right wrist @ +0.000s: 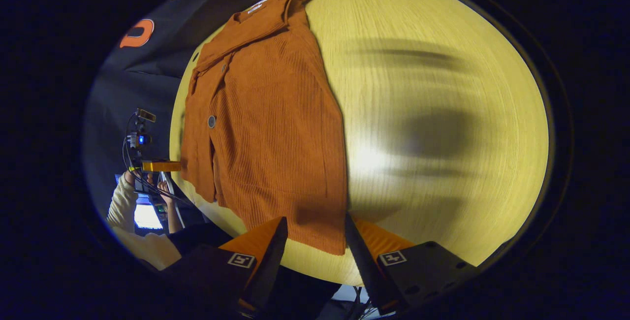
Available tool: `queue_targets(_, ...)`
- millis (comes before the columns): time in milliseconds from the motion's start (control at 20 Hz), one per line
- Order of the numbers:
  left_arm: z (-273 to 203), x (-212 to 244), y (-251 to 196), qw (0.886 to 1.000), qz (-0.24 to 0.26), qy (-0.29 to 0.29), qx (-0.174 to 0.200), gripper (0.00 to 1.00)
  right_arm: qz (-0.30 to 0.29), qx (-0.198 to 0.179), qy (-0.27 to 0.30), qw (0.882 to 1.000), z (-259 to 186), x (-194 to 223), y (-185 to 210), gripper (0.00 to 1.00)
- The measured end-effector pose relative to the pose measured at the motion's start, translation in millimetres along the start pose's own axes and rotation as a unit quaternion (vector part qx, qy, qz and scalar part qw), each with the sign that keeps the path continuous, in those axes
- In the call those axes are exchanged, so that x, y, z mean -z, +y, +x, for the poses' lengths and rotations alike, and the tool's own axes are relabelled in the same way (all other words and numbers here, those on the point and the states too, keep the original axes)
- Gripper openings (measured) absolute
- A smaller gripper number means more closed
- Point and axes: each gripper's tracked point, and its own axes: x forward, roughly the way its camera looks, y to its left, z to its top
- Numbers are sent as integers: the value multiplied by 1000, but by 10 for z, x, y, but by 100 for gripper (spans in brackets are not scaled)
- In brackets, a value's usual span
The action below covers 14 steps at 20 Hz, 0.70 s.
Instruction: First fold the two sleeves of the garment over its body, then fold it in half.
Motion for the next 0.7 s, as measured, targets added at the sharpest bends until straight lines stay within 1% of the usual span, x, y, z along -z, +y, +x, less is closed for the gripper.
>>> queue_targets(50, 10, 4, -10, 1000, 5, 0, -4, 73, -2, -4, 1, 1000, 15, -29, 51, 75)
queue_targets(100, 37, 12, -21, 1000, 6, 5, -4, 64, -2, -11, 2, 1000, 37, -43, 99, 65)
queue_targets(150, 57, 8, -42, 1000, 9, 6, -6, 61, 0, -18, 4, 1000, 64, -53, 161, 65)
queue_targets(200, 80, -15, -55, 1000, 12, 6, -10, 70, -1, -13, 4, 1000, 97, -66, 158, 70)
queue_targets(250, 113, -31, -43, 1000, 12, 3, -19, 41, 1, -7, 2, 1000, 144, -81, 157, 60)
queue_targets(300, 137, -43, -48, 1000, 11, 2, -22, 46, 3, -5, 1, 1000, 158, -108, 151, 48)
queue_targets(350, 155, -47, -54, 1000, 13, 1, -25, 31, 9, -10, 3, 1000, 158, -92, 183, 31)
queue_targets(400, 169, -47, -52, 999, 15, 2, -29, 27, 15, -12, 2, 1000, 164, -101, 199, 24)
queue_targets(450, 188, -51, -57, 999, 16, 3, -32, 22, 18, -15, 2, 1000, 174, -102, 216, 28)
queue_targets(500, 191, -45, -42, 999, 25, 3, -37, 20, 15, -17, 1, 1000, 176, -95, 234, 29)
queue_targets(600, 197, -52, -34, 998, 33, 0, -50, 11, 12, -2, -3, 1000, 166, -106, 132, 32)
queue_targets(650, 198, -60, -44, 998, 35, -1, -56, 8, 34, 2, -8, 999, 171, -123, 147, 18)
queue_targets(700, 213, -67, -57, 997, 38, -1, -62, 7, 44, -6, -10, 999, 172, -131, 170, 4)
